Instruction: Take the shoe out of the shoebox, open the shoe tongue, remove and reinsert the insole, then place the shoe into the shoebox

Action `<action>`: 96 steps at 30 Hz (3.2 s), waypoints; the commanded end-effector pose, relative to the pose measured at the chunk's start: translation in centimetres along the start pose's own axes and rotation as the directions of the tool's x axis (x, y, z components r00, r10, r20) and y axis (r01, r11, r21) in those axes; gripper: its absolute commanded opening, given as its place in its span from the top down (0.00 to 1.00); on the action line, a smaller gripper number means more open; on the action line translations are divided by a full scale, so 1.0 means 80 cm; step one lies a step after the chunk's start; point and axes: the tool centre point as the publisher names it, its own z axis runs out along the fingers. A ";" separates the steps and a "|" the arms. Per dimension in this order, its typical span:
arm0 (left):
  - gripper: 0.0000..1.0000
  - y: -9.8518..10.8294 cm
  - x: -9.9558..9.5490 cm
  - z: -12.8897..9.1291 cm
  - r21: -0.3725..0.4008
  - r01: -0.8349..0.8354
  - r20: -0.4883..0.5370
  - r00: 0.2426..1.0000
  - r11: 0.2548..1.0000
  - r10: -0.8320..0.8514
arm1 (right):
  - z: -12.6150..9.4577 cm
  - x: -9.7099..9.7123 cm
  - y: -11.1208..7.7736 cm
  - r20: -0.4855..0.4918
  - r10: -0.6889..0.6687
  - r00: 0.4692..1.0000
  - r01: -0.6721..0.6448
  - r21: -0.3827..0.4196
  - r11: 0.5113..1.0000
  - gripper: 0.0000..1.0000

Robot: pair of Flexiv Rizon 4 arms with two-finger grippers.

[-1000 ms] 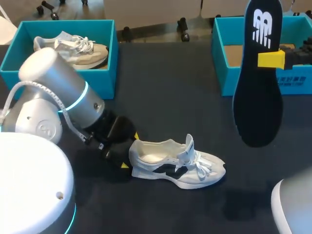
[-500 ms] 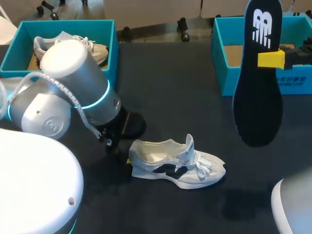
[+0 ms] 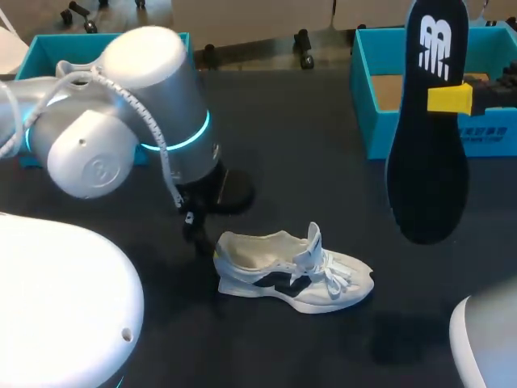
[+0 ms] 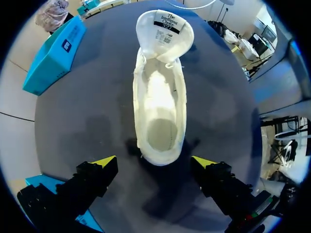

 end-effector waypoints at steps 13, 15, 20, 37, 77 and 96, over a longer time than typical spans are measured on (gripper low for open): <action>0.00 -0.029 0.001 -0.007 -0.054 -0.004 0.001 1.000 0.999 0.004 | 0.002 -0.004 0.004 -0.003 0.002 1.000 -0.002 0.007 1.000 1.00; 0.00 -0.038 -0.004 -0.008 -0.050 -0.001 0.008 1.000 0.999 0.002 | 0.002 -0.004 0.004 -0.003 0.002 1.000 -0.002 0.007 1.000 1.00; 0.00 -0.065 -0.012 -0.002 -0.024 -0.009 0.041 0.999 1.000 0.010 | 0.002 -0.004 0.004 -0.003 0.002 1.000 -0.002 0.007 1.000 1.00; 0.00 -0.134 -0.043 0.049 -0.024 -0.002 0.126 0.992 1.000 0.005 | 0.002 -0.004 0.004 -0.003 0.002 1.000 -0.002 0.007 1.000 1.00; 1.00 -0.125 -0.043 0.070 0.005 -0.020 0.057 0.998 1.000 0.020 | 0.002 -0.004 0.004 -0.003 0.002 1.000 -0.002 0.007 1.000 1.00; 1.00 -0.108 -0.033 -0.005 0.094 -0.424 0.218 0.892 0.901 0.397 | 0.002 -0.004 0.004 -0.003 0.002 1.000 -0.002 0.007 1.000 1.00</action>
